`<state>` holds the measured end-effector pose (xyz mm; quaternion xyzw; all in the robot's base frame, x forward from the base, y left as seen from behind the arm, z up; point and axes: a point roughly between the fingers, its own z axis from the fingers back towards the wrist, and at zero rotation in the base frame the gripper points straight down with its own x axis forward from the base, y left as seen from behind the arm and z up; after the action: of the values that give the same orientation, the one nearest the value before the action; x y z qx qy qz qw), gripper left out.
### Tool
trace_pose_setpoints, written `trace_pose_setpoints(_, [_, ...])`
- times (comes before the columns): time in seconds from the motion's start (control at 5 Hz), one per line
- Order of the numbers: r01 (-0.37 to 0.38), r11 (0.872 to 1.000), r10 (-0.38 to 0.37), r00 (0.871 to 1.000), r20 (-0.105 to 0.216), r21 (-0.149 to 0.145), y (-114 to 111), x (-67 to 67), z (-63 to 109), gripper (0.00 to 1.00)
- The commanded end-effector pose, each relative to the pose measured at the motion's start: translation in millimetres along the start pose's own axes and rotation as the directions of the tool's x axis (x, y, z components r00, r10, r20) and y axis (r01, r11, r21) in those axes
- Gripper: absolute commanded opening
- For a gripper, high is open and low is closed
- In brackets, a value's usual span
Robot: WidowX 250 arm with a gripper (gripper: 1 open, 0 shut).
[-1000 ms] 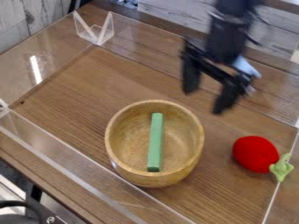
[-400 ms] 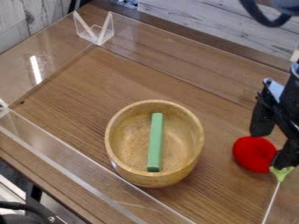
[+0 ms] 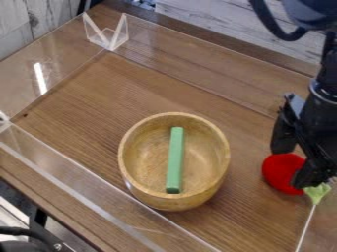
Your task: Move the red object to the left side of the table
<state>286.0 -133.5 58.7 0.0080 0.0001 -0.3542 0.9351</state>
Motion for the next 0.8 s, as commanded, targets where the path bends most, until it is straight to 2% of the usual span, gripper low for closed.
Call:
trace_pose_setpoints(0.0, [-0.012,0.999,0.008,0.997,0.083,0.046,12.3,4.5,13.1,1.0])
trace_pose_setpoints(0.6, [-0.013,0.993,-0.005,0.989,0.15,0.115,19.6,7.7,5.8,1.0])
